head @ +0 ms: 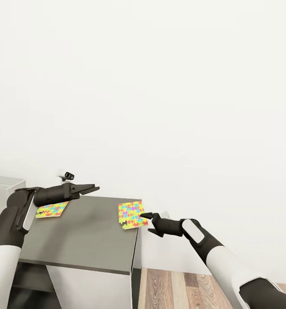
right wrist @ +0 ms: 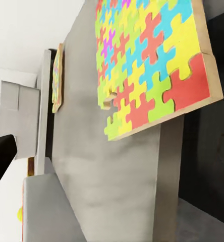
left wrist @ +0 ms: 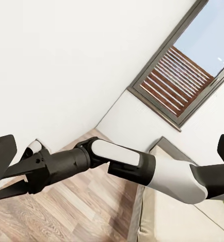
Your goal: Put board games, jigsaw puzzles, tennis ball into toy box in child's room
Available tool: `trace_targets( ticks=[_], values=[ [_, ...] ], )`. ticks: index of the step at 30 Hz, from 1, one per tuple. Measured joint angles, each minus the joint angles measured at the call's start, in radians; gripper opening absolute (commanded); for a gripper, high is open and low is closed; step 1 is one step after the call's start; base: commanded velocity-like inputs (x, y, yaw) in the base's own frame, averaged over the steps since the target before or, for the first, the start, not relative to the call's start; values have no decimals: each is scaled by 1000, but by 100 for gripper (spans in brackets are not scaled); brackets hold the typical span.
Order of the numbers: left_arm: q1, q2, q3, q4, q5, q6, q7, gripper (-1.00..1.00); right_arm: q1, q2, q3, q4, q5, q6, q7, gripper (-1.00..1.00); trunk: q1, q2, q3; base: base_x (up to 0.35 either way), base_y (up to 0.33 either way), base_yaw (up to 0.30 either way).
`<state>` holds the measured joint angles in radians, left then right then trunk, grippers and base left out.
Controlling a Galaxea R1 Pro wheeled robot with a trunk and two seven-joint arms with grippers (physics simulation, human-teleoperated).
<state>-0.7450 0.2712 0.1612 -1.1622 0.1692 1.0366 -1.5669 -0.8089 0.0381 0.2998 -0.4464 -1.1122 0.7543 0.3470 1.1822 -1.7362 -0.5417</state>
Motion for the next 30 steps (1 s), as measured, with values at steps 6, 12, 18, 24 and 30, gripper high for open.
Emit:
trace_targets(
  ticks=[6,12,18,24,30],
  values=[
    [0,0,0,-1,0,0,0,100,0,-5,5,-1,3,-36,4,100,0,0,0,0,0,0],
    [0,0,0,-3,0,0,0,100,0,-5,7,-1,21,-49,5,100,0,0,0,0,0,0],
    [0,-1,0,-4,0,0,0,100,0,-4,7,-1,47,-72,7,100,23,-42,-19,0,0,0],
    [0,-1,0,-5,0,0,0,100,0,-4,7,-2,55,-87,8,100,42,-77,-34,0,0,0],
    [0,-2,0,-5,0,0,0,100,0,-3,7,-2,56,-90,10,100,42,-77,-34,0,0,0]
  ],
)
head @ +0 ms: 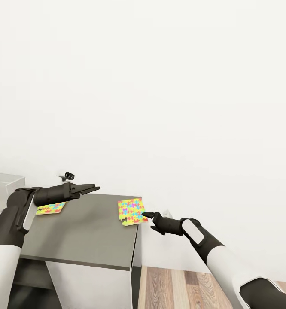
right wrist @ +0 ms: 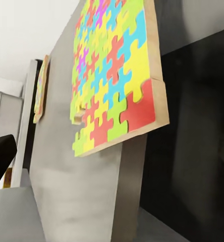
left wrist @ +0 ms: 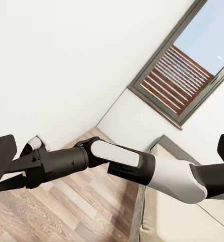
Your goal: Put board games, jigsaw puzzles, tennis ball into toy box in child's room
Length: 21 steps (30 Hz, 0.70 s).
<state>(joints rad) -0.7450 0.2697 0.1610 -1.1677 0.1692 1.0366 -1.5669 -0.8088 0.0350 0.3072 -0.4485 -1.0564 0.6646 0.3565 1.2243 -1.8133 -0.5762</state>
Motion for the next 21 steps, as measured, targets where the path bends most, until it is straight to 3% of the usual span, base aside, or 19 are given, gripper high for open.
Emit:
trace_targets(
  ticks=[3,17,21],
  values=[
    [0,0,0,-1,0,0,0,100,0,0,0,0,0,-2,1,100,0,0,0,0,0,0],
    [0,0,0,-2,0,0,0,100,0,-1,3,0,2,-4,36,100,54,-98,-44,0,0,0],
    [0,0,0,-2,0,0,0,100,0,-1,3,0,1,-4,37,100,54,-98,-44,0,0,0]
  ],
)
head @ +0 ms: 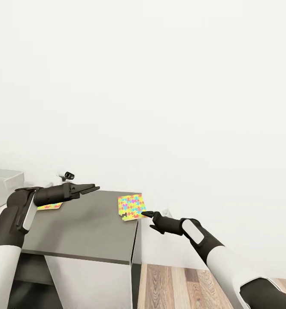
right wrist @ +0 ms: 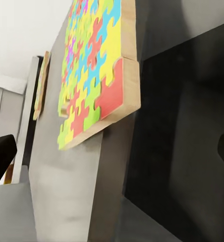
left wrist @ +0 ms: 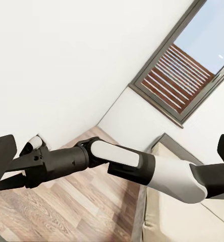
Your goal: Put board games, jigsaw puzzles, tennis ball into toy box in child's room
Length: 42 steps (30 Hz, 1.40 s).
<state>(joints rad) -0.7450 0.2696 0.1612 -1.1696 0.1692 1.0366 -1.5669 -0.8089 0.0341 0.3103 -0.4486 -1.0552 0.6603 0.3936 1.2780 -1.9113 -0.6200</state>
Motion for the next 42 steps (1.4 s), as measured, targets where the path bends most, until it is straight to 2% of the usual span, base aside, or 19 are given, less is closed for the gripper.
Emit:
trace_targets(
  ticks=[3,7,23,32,42],
  values=[
    [0,0,0,0,0,0,0,100,0,0,0,0,0,0,0,100,0,0,0,0,0,0],
    [1,0,0,0,0,0,0,100,0,0,0,0,0,0,0,100,15,-28,-12,0,0,0],
    [1,0,0,0,0,0,0,100,0,-2,0,0,1,-35,3,100,15,-28,-13,1,0,0],
    [2,-1,11,0,0,0,0,100,0,-2,1,0,2,-37,43,100,15,-28,-13,67,0,0],
    [2,-1,12,0,0,0,0,100,0,-2,0,0,2,-37,49,100,15,-28,-13,16,0,0]
  ],
)
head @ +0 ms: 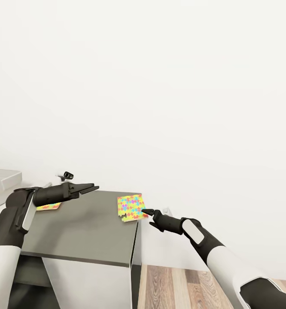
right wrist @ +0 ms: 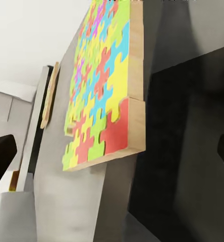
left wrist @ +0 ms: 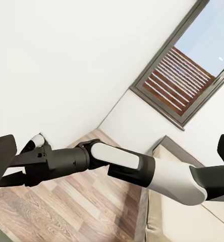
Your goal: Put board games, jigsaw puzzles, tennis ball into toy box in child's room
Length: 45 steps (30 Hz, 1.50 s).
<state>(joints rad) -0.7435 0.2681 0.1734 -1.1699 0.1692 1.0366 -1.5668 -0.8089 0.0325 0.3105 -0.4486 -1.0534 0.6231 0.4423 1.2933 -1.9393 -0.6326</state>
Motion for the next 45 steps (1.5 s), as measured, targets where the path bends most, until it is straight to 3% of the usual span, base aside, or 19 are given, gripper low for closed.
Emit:
trace_targets(
  ticks=[45],
  values=[
    [2,1,2,0,0,0,0,100,0,0,0,0,0,0,0,100,0,0,0,32,13,0]
  ],
)
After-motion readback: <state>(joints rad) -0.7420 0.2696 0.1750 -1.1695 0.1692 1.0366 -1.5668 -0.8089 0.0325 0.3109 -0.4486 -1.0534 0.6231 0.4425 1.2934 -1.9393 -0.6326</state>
